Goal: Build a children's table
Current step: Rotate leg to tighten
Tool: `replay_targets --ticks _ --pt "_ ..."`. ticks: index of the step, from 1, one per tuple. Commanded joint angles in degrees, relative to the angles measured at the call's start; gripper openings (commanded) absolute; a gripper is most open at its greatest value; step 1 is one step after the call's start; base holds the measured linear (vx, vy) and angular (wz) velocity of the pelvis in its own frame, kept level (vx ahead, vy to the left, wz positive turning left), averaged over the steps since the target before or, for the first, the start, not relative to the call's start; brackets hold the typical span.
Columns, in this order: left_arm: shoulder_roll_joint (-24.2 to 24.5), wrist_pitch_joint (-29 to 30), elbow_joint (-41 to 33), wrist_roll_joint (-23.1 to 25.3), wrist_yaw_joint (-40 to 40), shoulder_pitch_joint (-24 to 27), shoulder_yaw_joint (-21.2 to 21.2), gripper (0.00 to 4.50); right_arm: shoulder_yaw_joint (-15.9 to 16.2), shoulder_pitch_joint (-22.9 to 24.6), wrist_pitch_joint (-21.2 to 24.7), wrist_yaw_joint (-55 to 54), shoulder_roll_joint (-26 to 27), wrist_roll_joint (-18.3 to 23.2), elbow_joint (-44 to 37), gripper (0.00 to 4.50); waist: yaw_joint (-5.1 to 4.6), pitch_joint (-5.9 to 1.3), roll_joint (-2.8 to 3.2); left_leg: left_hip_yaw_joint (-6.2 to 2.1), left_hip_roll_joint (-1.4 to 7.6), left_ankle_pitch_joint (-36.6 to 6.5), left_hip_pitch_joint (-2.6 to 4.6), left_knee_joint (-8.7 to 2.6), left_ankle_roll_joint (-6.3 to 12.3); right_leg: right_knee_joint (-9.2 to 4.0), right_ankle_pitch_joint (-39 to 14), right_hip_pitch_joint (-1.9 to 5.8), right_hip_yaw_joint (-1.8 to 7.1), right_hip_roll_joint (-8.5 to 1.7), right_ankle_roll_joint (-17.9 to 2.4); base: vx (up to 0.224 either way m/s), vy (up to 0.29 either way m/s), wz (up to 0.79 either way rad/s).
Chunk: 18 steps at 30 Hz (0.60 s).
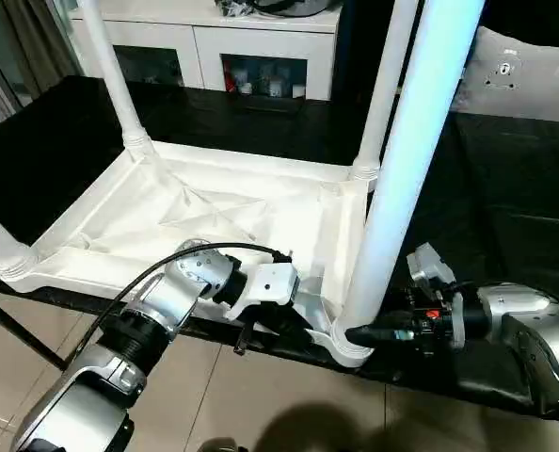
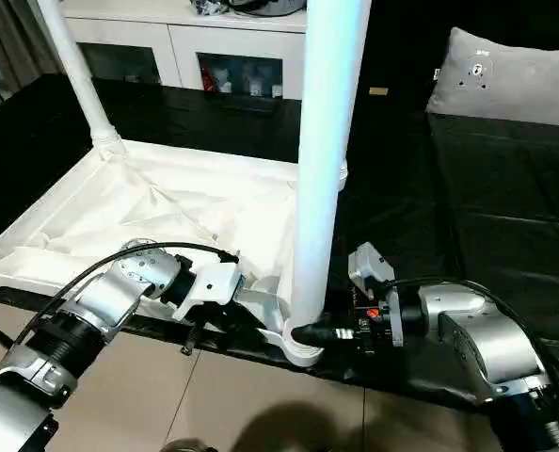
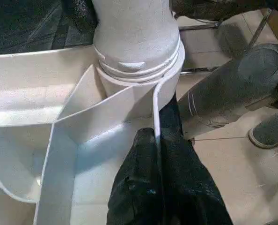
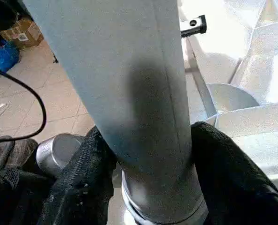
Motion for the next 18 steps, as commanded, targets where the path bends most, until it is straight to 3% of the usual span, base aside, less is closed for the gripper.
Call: replay_targets --ticks 1,4,5,8,9,10,11,12,14,16,17,18 --pt "-0.84 -0.13 -1.59 -0.95 1.10 -0.65 0.68 0.00 0.07 0.45 1.30 -0.88 1.05 1.77 -1.92 2.17 -0.40 -4.04 -1.41 -0.60 2.61 -5.43 -0.22 -3.99 4.89 -5.32 -25.97 3.77 3.20 -4.05 -1.35 0.000 0.000 0.00" --pt "-4.36 5.26 0.91 -0.15 10.44 -2.04 3.28 0.00 -0.76 0.16 3.10 -12.19 6.86 -0.60 -2.38 2.10 -0.97 -3.67 -1.40 -0.55 2.06 -7.09 -0.04 -3.98 3.20 -6.15 -30.14 3.52 2.59 -3.74 0.55 0.000 0.000 0.00" --pt "-4.88 6.04 1.23 0.00 11.79 -2.25 3.60 0.00 -0.89 0.00 3.12 -14.14 7.81 -1.29 -2.19 2.08 -1.07 -3.67 -1.26 -0.45 1.87 -7.58 0.32 -3.85 2.93 -6.51 -31.35 3.28 2.38 -3.70 1.10 0.000 0.000 0.00" --pt "-7.27 9.17 2.59 0.64 17.52 -3.33 4.90 0.00 -3.33 -2.13 4.49 -26.21 13.82 -4.13 0.69 2.05 -2.81 -3.60 -1.22 -0.83 1.50 -9.66 0.01 -3.76 1.96 -7.29 -33.78 3.61 1.22 -3.49 3.53 0.000 0.000 0.00" --pt "-8.47 10.34 3.23 0.92 20.28 -3.93 5.53 0.00 -4.41 -2.93 4.73 -30.27 16.15 -4.69 1.55 2.04 -3.85 -3.64 -1.17 -0.99 1.57 -9.90 -0.42 -3.80 1.91 -7.38 -33.32 3.98 0.97 -3.53 4.10 0.000 0.000 0.00" --pt "-9.58 11.14 4.02 1.36 23.35 -4.61 6.19 0.00 -5.31 -3.58 4.81 -33.39 17.95 -5.04 2.12 2.03 -4.64 -3.75 -0.66 -1.31 1.97 -10.66 -0.31 -3.90 1.97 -7.72 -32.48 4.14 0.47 -3.62 4.03 0.000 0.000 0.00" --pt "-10.90 12.00 5.19 1.83 27.12 -5.57 7.04 0.00 -6.42 -4.48 5.10 -37.28 19.95 -5.62 2.93 2.03 -5.08 -3.85 -0.49 -1.34 2.16 -11.04 -0.16 -3.95 2.21 -7.86 -31.50 4.17 0.40 -3.66 3.68 0.000 0.000 0.00" --pt "-11.53 12.44 5.71 2.10 28.98 -6.01 7.45 0.00 -6.95 -4.85 5.34 -39.17 20.90 -5.94 3.18 2.02 -6.06 -4.02 -0.13 -1.70 2.82 -11.43 -0.22 -4.20 2.20 -7.50 -28.12 4.55 0.30 -3.91 1.98 0.000 0.000 0.00" --pt "-13.38 14.22 6.87 2.25 33.12 -7.12 8.72 0.00 -8.04 -6.01 4.90 -44.66 23.66 -7.62 3.86 2.02 -6.58 -4.23 -0.20 -1.82 3.02 -10.36 -0.62 -4.38 2.87 -6.80 -22.96 4.84 0.90 -4.18 0.31 0.000 0.000 0.00" --pt "-15.03 15.19 7.97 2.32 36.43 -8.01 9.76 0.00 -8.80 -7.01 3.13 -48.64 26.20 -8.73 4.71 2.02 -6.96 -4.45 -0.84 -1.17 2.04 -8.04 -0.79 -3.98 3.39 -6.47 -22.53 4.65 1.41 -4.36 -1.80 0.000 0.000 0.00" --pt "-16.01 15.73 8.62 2.40 37.93 -8.49 10.26 0.00 -10.12 -7.59 2.86 -50.25 28.32 -7.61 5.26 2.02 -6.92 -4.44 -0.78 -1.03 1.90 -7.30 -0.75 -3.94 3.84 -6.53 -22.68 4.56 1.49 -4.36 -2.04 0.000 0.000 0.00" --pt "-16.01 15.73 8.62 2.40 37.93 -8.49 10.26 0.00 -10.12 -7.59 2.86 -50.25 28.32 -7.61 5.26 2.57 -6.83 -4.54 -0.64 -0.91 1.99 -5.88 -0.66 -3.86 4.80 -6.42 -21.89 4.37 1.73 -4.36 -2.78 0.000 0.000 0.00"
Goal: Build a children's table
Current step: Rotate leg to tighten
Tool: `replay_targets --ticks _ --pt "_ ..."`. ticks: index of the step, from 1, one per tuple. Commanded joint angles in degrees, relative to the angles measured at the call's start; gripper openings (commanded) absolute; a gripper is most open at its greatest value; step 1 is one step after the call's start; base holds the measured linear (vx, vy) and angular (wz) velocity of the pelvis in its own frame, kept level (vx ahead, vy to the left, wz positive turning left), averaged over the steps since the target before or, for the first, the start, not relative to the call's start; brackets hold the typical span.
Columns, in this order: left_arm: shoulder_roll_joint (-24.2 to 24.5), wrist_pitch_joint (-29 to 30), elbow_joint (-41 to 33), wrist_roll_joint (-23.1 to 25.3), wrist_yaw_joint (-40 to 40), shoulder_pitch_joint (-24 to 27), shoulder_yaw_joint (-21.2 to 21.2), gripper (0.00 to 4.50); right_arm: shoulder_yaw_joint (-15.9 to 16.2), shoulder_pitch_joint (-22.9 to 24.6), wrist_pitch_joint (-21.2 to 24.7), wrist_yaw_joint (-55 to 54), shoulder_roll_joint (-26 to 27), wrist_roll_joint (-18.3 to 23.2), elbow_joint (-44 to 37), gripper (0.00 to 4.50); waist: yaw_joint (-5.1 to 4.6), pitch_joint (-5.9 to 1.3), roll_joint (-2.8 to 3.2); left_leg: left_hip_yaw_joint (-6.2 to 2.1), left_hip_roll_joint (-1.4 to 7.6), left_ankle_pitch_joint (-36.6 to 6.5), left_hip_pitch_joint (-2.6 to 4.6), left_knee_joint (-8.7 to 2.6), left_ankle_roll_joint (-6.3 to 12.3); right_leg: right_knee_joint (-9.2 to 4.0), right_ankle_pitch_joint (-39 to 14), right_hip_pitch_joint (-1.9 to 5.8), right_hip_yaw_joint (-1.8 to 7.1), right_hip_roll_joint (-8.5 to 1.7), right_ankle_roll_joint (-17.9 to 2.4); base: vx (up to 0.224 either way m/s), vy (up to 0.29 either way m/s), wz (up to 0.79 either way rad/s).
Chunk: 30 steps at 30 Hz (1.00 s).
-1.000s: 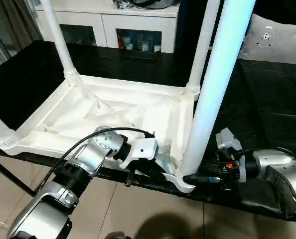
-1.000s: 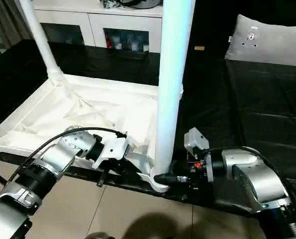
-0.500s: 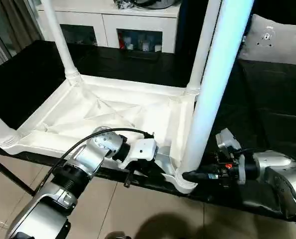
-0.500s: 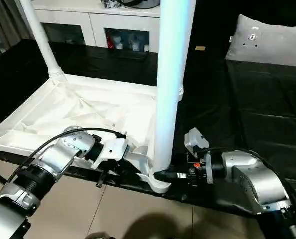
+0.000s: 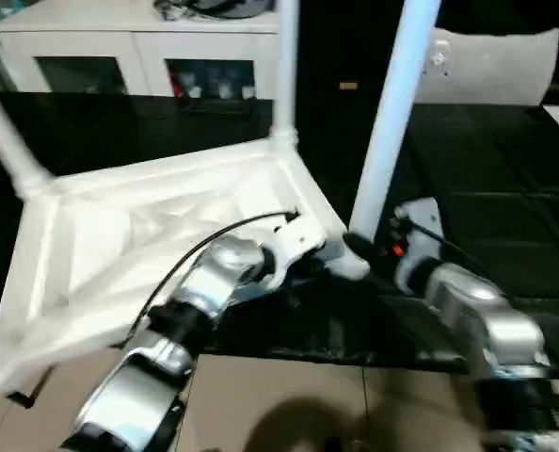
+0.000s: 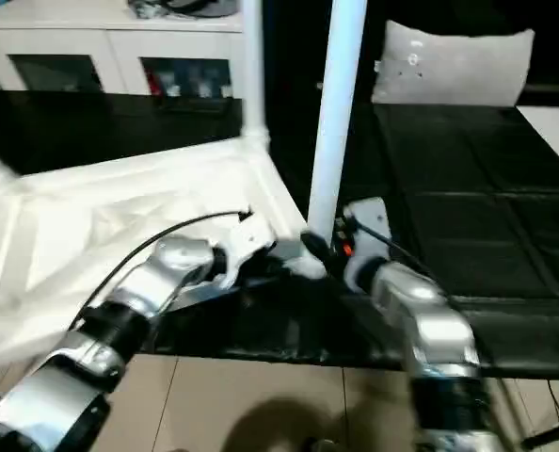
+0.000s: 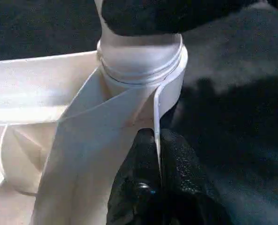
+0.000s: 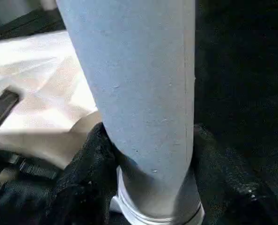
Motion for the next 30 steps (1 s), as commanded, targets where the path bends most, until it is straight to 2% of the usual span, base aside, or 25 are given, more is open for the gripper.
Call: replay_targets --ticks 1,3,4,7,9,10,11,12,13,14,15,16,18,20,22,23,26,27,29,30 --pt "-2.32 -1.34 -1.38 -2.02 3.06 -2.20 2.21 0.00 0.61 -1.53 0.89 -1.01 3.63 3.48 -0.04 2.71 0.72 -4.66 -0.89 -1.07 1.85 -3.88 -0.61 -3.81 5.85 -3.71 -20.36 4.18 3.10 -4.19 -3.69 0.000 0.000 0.00" --pt "-2.42 -1.34 -1.39 -2.04 3.04 -2.21 2.25 0.00 0.32 -1.55 1.07 -1.36 4.23 3.68 -0.25 2.80 0.87 -4.96 -0.86 -1.16 2.09 -1.18 -0.70 -3.71 7.41 -2.80 -15.53 4.25 3.34 -4.22 -5.03 0.000 0.000 0.00" --pt "-2.34 -1.39 -1.27 -1.81 3.21 -2.28 2.08 0.00 1.44 -1.40 0.31 -0.82 3.96 2.47 -0.78 2.93 1.06 -5.11 -0.82 -1.16 2.14 0.87 -0.72 -3.61 8.36 -2.28 -12.55 4.25 3.46 -4.20 -5.89 0.000 0.000 0.00" --pt "-1.41 -1.86 -1.45 -1.28 2.26 -1.89 1.42 0.00 2.35 -0.67 -0.61 0.15 2.92 1.74 -1.19 3.12 1.71 -5.24 -0.69 -1.01 2.17 3.85 -0.75 -3.32 10.28 -1.60 -9.11 4.17 3.67 -4.21 -7.07 0.000 0.000 0.00" --pt "-1.26 -1.98 -1.37 -1.18 2.20 -1.86 1.40 0.00 2.73 -0.31 -1.34 0.81 2.28 1.20 -1.36 3.25 2.03 -5.35 -0.72 -0.92 2.11 4.64 -0.82 -3.16 10.75 -1.41 -8.47 4.13 3.74 -4.21 -7.14 0.000 0.000 0.00" --pt "-0.64 -2.49 -1.45 -1.25 1.52 -1.62 1.46 0.00 3.13 0.23 -2.55 2.01 1.18 0.59 -1.57 3.48 2.14 -5.26 -0.77 -0.91 2.12 4.56 -0.85 -3.17 10.73 -1.39 -8.69 4.05 3.73 -4.18 -7.08 0.000 0.000 0.00" --pt "0.90 -5.64 -1.76 -1.59 -1.11 -0.95 1.18 0.00 2.88 1.20 -3.99 4.79 -0.86 0.77 -1.95 3.54 2.40 -5.02 -0.58 -0.71 1.87 2.58 -0.94 -3.16 10.61 -1.89 -11.18 4.05 3.65 -4.09 -6.24 0.000 0.000 0.00" --pt "1.46 -6.41 -1.99 -1.75 -2.11 -0.66 1.04 0.00 2.47 1.44 -4.19 5.79 -1.41 1.27 -2.10 3.54 2.44 -5.04 -0.69 -0.69 1.82 1.94 -0.94 -3.19 10.47 -1.96 -11.97 4.14 3.64 -4.06 -5.77 0.000 0.000 0.00" --pt "1.82 -6.56 -2.18 -1.86 -2.71 -0.45 0.97 0.00 2.20 1.55 -4.24 6.30 -1.66 1.60 -2.19 3.74 2.44 -4.85 -0.68 -0.68 1.86 0.75 -0.94 -3.34 10.11 -2.24 -13.84 4.15 3.60 -4.05 -5.28 0.000 0.000 0.00" --pt "1.99 -6.87 -2.20 -1.83 -2.94 -0.37 0.91 0.00 2.05 1.59 -4.24 6.61 -1.82 1.78 -2.26 3.74 2.40 -4.81 -0.67 -0.68 1.93 0.18 -0.90 -3.39 9.75 -2.32 -14.66 4.12 3.56 -3.99 -5.15 0.000 0.000 0.00" --pt "3.11 -8.92 -2.33 -1.58 -4.44 0.15 0.46 0.00 1.10 1.81 -4.19 8.56 -2.83 2.88 -2.67 3.94 2.39 -4.73 -0.59 -0.64 1.89 -0.32 -0.82 -3.44 9.34 -2.55 -15.83 4.03 3.47 -3.90 -4.85 0.000 0.000 0.00" --pt "4.03 -9.22 -2.85 -1.75 -6.22 0.66 0.13 0.00 0.88 1.97 -4.54 10.31 -4.44 2.99 -2.57 3.94 2.49 -4.55 -0.75 -0.52 1.80 -2.47 -0.55 -3.58 8.32 -3.13 -19.34 3.94 3.40 -3.81 -3.52 0.000 0.000 0.00" --pt "4.92 -10.02 -3.36 -1.86 -7.97 1.14 -0.28 0.00 0.82 2.13 -4.99 12.19 -6.04 3.07 -2.42 4.05 2.69 -4.42 -0.66 -0.42 1.82 -4.02 -0.37 -3.69 7.38 -3.57 -22.63 3.83 3.33 -3.77 -2.11 0.000 0.000 0.00" --pt "6.47 -10.53 -4.43 -2.27 -11.19 2.00 -0.95 0.00 1.38 2.56 -6.07 16.82 -9.50 3.61 -2.26 4.35 2.87 -4.31 -0.99 -0.35 1.77 -5.03 -0.30 -3.72 6.70 -3.88 -24.68 3.69 3.26 -3.71 -1.11 0.000 0.000 0.00" --pt "8.03 -12.80 -5.61 -3.20 -15.40 3.09 -1.74 0.00 2.54 3.44 -6.10 23.32 -13.10 5.23 -3.13 4.48 3.29 -4.18 -0.84 -0.39 1.91 -6.31 -0.09 -3.80 6.75 -4.11 -26.14 3.50 3.22 -3.76 -0.28 0.000 0.000 0.00" --pt "8.57 -13.16 -6.08 -3.43 -16.90 3.48 -2.09 0.00 2.97 3.67 -6.53 25.43 -14.29 5.28 -3.12 4.48 3.19 -4.24 -1.45 -0.37 1.95 -6.48 -0.19 -3.80 6.62 -4.06 -26.22 3.48 3.22 -3.72 -0.10 0.000 0.000 0.00" --pt "10.60 -14.81 -7.23 -3.67 -21.45 4.55 -3.34 0.00 4.65 3.97 -8.41 31.50 -18.07 4.69 -2.11 4.48 3.56 -4.30 -1.24 -0.50 2.03 -5.90 -0.34 -3.79 6.72 -3.81 -25.84 3.56 3.25 -3.86 0.06 0.000 0.000 0.00" --pt "11.04 -15.16 -7.42 -3.68 -22.39 4.73 -3.52 0.00 5.09 3.96 -8.89 32.88 -18.86 4.65 -1.79 4.48 3.63 -4.31 -1.50 -0.41 1.98 -5.71 -0.41 -3.74 6.79 -3.77 -25.71 3.54 3.23 -3.83 0.05 0.000 0.000 0.00" --pt "12.24 -16.25 -8.10 -3.98 -24.98 5.18 -3.92 0.00 6.20 4.01 -10.12 37.21 -20.76 5.09 -1.56 4.48 4.16 -4.41 -1.34 -0.45 2.25 -5.36 -0.24 -3.75 6.91 -3.54 -25.15 3.39 3.36 -3.97 -0.38 0.000 0.000 0.00" --pt "13.00 -16.62 -8.61 -4.12 -26.62 5.46 -4.28 0.00 6.81 4.01 -10.93 40.00 -21.82 5.52 -1.28 4.48 4.49 -4.39 -1.61 -0.40 2.34 -4.91 -0.24 -3.77 7.12 -3.45 -24.61 3.34 3.41 -3.91 -0.67 0.000 0.000 0.00"
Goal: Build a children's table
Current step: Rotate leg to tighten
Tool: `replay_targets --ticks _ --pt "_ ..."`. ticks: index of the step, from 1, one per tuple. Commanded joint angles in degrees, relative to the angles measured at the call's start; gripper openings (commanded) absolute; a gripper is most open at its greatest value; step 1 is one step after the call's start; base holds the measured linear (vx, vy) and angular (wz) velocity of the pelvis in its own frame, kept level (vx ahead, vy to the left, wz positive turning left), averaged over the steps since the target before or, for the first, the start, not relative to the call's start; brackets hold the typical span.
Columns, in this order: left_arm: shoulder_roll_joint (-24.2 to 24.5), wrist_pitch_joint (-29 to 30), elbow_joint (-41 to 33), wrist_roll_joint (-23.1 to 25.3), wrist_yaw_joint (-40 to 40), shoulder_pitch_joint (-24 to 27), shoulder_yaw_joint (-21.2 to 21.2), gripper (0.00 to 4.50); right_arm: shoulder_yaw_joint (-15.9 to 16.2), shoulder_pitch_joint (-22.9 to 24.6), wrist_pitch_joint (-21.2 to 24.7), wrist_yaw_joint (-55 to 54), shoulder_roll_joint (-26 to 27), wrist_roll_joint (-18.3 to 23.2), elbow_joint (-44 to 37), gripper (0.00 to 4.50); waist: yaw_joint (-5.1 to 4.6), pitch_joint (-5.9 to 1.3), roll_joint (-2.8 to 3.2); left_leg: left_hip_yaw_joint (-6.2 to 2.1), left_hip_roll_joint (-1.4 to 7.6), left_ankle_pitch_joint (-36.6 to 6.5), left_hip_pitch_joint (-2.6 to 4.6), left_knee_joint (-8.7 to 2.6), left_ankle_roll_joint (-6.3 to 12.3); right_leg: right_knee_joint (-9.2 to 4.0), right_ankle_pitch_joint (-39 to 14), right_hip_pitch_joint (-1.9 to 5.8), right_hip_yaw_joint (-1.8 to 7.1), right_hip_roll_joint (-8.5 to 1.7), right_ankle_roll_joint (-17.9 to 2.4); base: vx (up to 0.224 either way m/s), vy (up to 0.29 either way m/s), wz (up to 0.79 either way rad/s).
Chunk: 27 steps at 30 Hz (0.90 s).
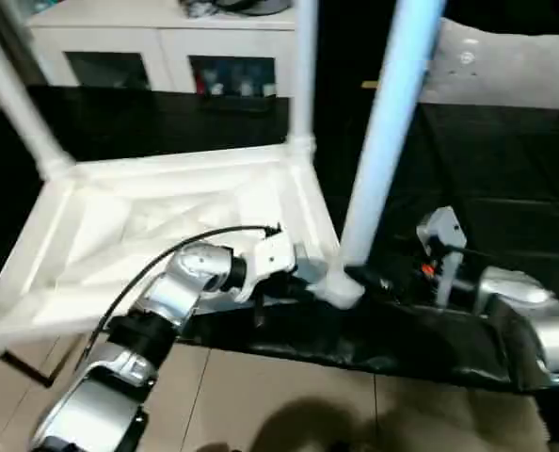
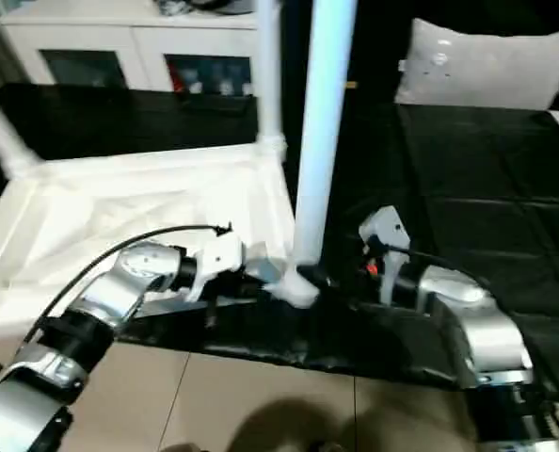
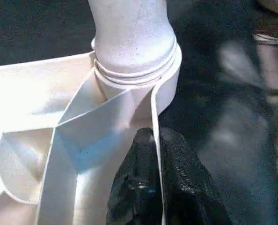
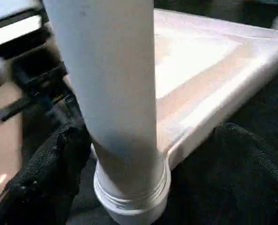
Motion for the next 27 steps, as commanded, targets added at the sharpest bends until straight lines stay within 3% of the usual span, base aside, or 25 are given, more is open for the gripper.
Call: replay_targets --ticks 1,5,8,13,14,17,20,27 --pt "1.30 -2.47 -3.18 -0.92 -4.43 -0.15 -1.16 0.00 1.79 0.22 -1.83 5.61 -1.63 1.20 0.27 4.48 0.34 -4.40 -1.64 -0.45 2.23 -5.17 0.06 -3.53 6.96 -4.40 -23.74 4.05 3.39 -4.08 -0.42 0.000 0.000 0.00" --pt "3.39 -3.71 -4.68 -1.49 -9.11 0.57 -2.52 0.00 4.02 -0.47 -3.90 10.99 -3.18 1.04 1.83 4.14 1.11 -4.41 -1.71 -0.60 2.76 -4.28 0.10 -3.65 7.12 -3.76 -21.44 3.98 3.59 -4.24 -2.10 0.000 0.000 0.00" --pt "4.06 -4.10 -5.87 -1.95 -11.67 0.94 -3.48 0.00 5.97 -1.20 -3.93 14.77 -3.62 1.39 2.46 3.83 1.55 -4.35 -2.11 -0.40 2.77 -4.24 0.14 -3.63 7.02 -3.78 -21.28 3.90 3.73 -4.28 -2.81 0.000 0.000 0.00" --pt "4.11 -4.12 -7.01 -2.30 -13.42 1.09 -4.19 0.00 7.66 -2.10 -3.63 18.17 -3.64 1.83 3.20 3.62 2.02 -4.32 -2.16 -0.45 2.95 -4.82 0.21 -3.75 6.27 -3.77 -22.28 3.97 3.78 -4.41 -2.76 0.000 0.000 0.00" --pt "4.30 -4.39 -7.31 -2.26 -14.02 1.15 -4.63 0.00 8.35 -2.42 -3.14 19.74 -3.87 2.10 3.54 3.29 2.17 -4.40 -2.21 -0.52 3.09 -4.84 0.33 -3.75 6.05 -3.63 -21.77 3.93 3.84 -4.43 -2.98 0.000 0.000 0.00" --pt "4.45 -4.47 -7.57 -2.26 -14.29 1.28 -4.88 0.00 8.88 -2.75 -3.17 20.72 -3.97 2.01 4.08 3.21 2.44 -4.33 -2.26 -0.48 3.05 -4.99 0.33 -3.78 5.85 -3.74 -21.93 3.90 3.89 -4.43 -2.95 0.000 0.000 0.00" --pt "4.59 -4.31 -8.05 -2.34 -14.61 1.57 -4.82 0.00 9.48 -3.16 -2.63 22.40 -4.10 2.23 4.81 2.78 2.75 -4.35 -2.46 -0.45 3.01 -4.87 0.30 -3.80 5.47 -3.68 -22.14 3.96 3.87 -4.45 -2.94 0.000 0.000 0.00" --pt "4.78 -3.64 -8.41 -2.72 -14.58 1.77 -4.76 0.00 10.00 -3.10 -1.23 23.43 -4.28 2.83 4.65 2.31 2.89 -4.45 -2.52 -0.45 3.01 -4.45 0.27 -3.75 5.47 -3.54 -21.38 4.03 3.92 -4.40 -2.96 0.000 0.000 0.00"
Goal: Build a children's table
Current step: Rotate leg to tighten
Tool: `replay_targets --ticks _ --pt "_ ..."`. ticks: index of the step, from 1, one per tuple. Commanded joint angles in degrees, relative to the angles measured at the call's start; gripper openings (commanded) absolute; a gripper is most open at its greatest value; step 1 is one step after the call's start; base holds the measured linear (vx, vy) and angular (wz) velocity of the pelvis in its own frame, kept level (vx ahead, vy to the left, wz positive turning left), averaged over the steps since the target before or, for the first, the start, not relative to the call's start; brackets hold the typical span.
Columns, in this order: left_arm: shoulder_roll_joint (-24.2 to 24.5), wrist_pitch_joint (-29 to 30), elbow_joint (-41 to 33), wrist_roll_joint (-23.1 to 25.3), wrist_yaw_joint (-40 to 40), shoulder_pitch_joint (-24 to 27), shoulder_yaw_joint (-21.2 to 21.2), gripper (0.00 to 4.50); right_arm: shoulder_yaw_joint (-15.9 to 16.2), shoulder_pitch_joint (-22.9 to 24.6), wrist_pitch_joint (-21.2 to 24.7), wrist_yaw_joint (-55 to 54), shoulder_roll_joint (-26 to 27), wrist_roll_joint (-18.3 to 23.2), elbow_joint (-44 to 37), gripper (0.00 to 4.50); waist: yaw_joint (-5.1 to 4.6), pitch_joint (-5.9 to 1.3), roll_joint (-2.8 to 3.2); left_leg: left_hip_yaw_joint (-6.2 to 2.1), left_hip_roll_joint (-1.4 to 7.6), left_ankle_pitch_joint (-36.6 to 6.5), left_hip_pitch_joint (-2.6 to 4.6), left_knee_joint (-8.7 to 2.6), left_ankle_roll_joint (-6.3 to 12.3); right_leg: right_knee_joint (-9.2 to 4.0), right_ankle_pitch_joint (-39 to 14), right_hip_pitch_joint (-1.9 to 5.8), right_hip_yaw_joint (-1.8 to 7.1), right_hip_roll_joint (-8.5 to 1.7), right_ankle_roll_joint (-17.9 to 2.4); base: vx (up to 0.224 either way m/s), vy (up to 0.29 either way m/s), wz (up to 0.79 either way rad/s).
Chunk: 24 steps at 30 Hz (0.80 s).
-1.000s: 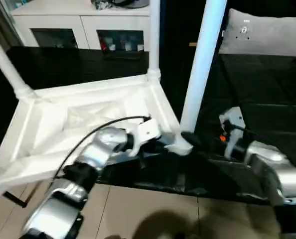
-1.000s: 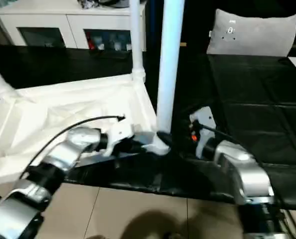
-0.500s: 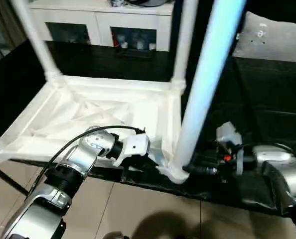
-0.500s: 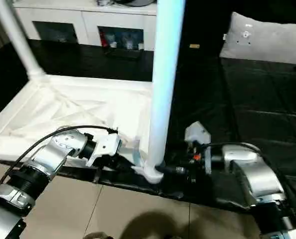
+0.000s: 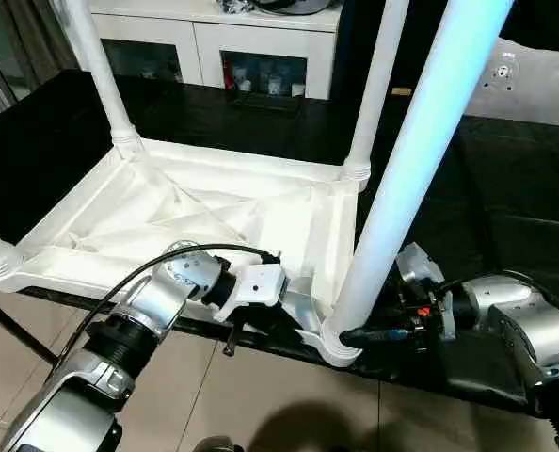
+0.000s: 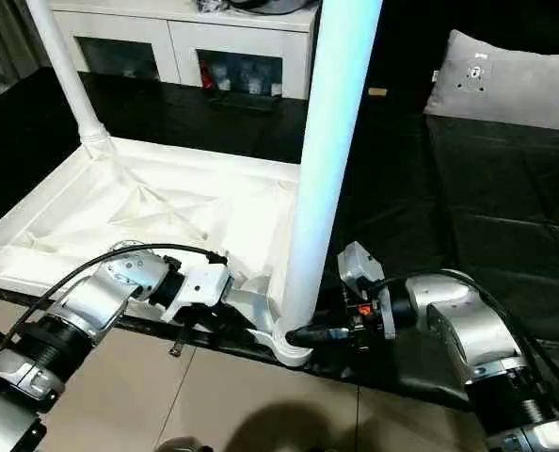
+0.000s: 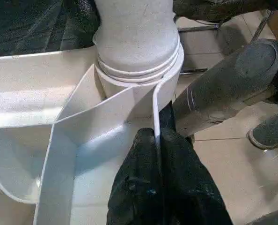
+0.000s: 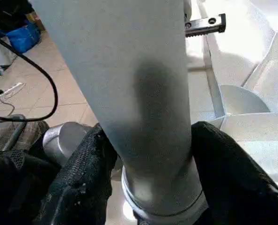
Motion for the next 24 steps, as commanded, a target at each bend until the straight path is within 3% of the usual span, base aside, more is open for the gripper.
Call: replay_targets --ticks 1,6,9,10,13,14,15,17,19,23,24 --pt "-0.16 -0.39 -2.13 -1.04 -1.28 -0.39 -0.26 0.00 0.32 -0.15 1.26 0.78 -0.45 0.83 -0.70 2.27 -0.25 -4.39 -1.27 -0.56 2.92 -4.30 0.27 -3.85 5.46 -3.58 -21.38 3.97 3.86 -4.42 -2.98 0.000 0.000 0.00" --pt "-2.58 4.46 -0.74 -0.99 4.57 -1.32 1.99 0.00 -0.77 1.09 5.70 -6.31 2.60 1.70 -4.53 2.04 -0.46 -4.08 -1.18 -0.54 2.79 -5.38 0.40 -3.98 4.55 -4.16 -24.02 3.92 3.65 -4.30 -1.95 0.000 0.000 0.00" --pt "-4.66 6.88 1.01 -0.64 9.32 -2.56 3.44 0.00 -1.22 1.21 8.66 -14.93 5.77 -0.54 -5.17 2.01 -1.20 -3.48 -1.23 -0.39 1.91 -9.36 1.13 -3.92 2.53 -5.78 -31.42 3.69 2.78 -4.11 1.01 0.000 0.000 0.00" --pt "-5.66 8.06 1.84 -0.39 11.88 -3.23 4.09 0.00 -1.73 1.14 9.54 -19.70 7.74 -2.02 -5.09 2.01 -1.82 -3.44 -0.97 -0.52 1.62 -10.02 1.20 -3.86 1.61 -6.27 -33.62 3.76 2.30 -4.02 2.62 0.000 0.000 0.00" --pt "-7.59 10.56 3.88 0.73 17.82 -4.71 5.05 0.00 -3.99 0.19 10.50 -30.06 12.54 -4.61 -3.95 2.00 -3.91 -3.43 -1.10 -0.82 1.38 -12.05 0.94 -3.56 1.21 -7.29 -34.67 3.95 1.00 -3.64 5.20 0.000 0.000 0.00" --pt "-8.59 11.57 4.87 1.10 20.28 -5.42 5.48 0.00 -5.17 -0.46 11.21 -35.11 14.84 -5.81 -3.44 1.99 -4.36 -3.43 -0.51 -0.96 1.44 -12.60 0.98 -3.53 0.98 -7.40 -34.82 4.02 0.76 -3.64 5.32 0.000 0.000 0.00" --pt "-9.24 12.20 5.49 1.31 21.80 -5.86 5.76 0.00 -5.93 -0.89 11.70 -38.33 16.29 -6.56 -3.13 1.98 -5.44 -3.63 -0.67 -1.28 1.72 -13.35 0.69 -3.68 0.82 -7.62 -33.66 4.54 0.33 -3.69 5.42 0.000 0.000 0.00" --pt "-11.01 14.06 6.68 1.33 25.70 -6.77 6.88 0.00 -7.62 -1.77 13.39 -44.66 19.45 -7.44 -2.97 1.96 -6.59 -3.71 -0.20 -1.53 1.98 -14.00 0.74 -3.89 1.31 -7.58 -31.24 4.61 0.55 -3.79 4.73 0.000 0.000 0.00" --pt "-13.06 15.85 8.00 1.74 30.16 -7.87 8.17 0.00 -9.67 -2.80 14.53 -52.12 23.26 -8.28 -2.74 1.96 -7.60 -3.64 0.24 -1.71 2.33 -15.38 1.12 -4.15 1.50 -7.52 -29.63 4.54 0.63 -3.99 2.60 0.000 0.000 0.00" --pt "-16.66 17.18 11.23 3.47 39.64 -10.20 9.86 0.00 -11.81 -4.17 12.34 -61.72 30.27 -9.32 -1.63 1.96 -8.32 -3.96 0.00 -1.78 2.25 -13.48 0.89 -4.23 1.64 -6.63 -25.51 4.63 1.42 -4.70 -0.38 0.000 0.000 0.00" --pt "-16.66 17.18 11.23 3.47 39.64 -10.20 9.86 0.00 -11.81 -4.17 12.34 -61.72 30.27 -9.32 -1.63 2.30 -8.29 -4.16 -0.10 -1.70 2.21 -11.65 0.65 -4.21 2.11 -6.16 -23.28 4.84 1.75 -4.77 -1.45 0.000 0.000 0.00"
